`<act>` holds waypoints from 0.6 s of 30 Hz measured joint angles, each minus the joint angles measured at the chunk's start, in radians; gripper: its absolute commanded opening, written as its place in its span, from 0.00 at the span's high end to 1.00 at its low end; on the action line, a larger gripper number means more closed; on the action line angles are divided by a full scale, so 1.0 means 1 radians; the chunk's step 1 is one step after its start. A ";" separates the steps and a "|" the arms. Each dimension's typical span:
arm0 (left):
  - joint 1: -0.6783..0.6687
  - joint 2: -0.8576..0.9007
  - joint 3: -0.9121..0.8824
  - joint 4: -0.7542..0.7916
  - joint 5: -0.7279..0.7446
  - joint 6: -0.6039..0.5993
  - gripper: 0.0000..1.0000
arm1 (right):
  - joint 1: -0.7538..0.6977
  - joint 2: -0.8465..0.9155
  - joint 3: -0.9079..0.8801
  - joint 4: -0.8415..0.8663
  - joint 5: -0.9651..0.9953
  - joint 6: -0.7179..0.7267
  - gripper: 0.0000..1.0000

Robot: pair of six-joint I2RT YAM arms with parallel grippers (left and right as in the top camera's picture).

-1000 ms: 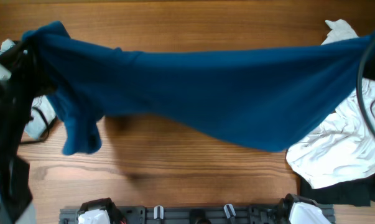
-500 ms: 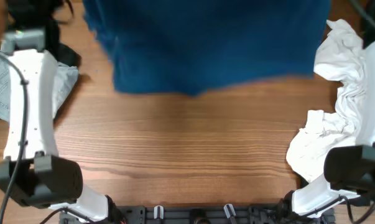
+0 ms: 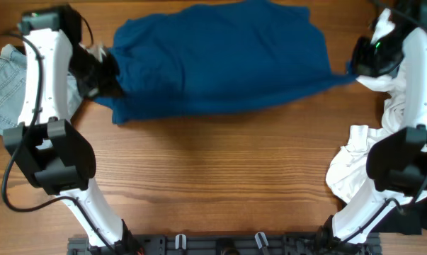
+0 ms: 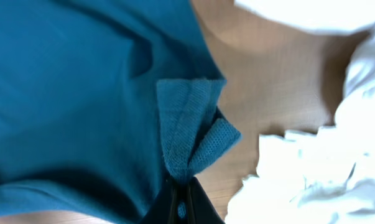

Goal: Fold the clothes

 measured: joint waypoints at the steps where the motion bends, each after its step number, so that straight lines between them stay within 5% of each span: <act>1: 0.000 0.000 -0.051 0.000 0.002 0.012 0.96 | 0.000 0.005 -0.043 -0.011 0.008 -0.005 0.96; 5: 0.000 -0.037 -0.400 0.050 -0.003 0.050 0.96 | 0.000 0.005 -0.301 -0.047 0.091 0.001 0.96; 9: 0.021 -0.284 -0.694 0.168 -0.072 0.001 0.96 | -0.003 -0.017 -0.521 0.005 0.153 0.050 0.96; 18: 0.230 -0.756 -0.768 0.179 -0.186 -0.164 0.96 | -0.099 -0.337 -0.661 0.074 0.190 0.157 0.96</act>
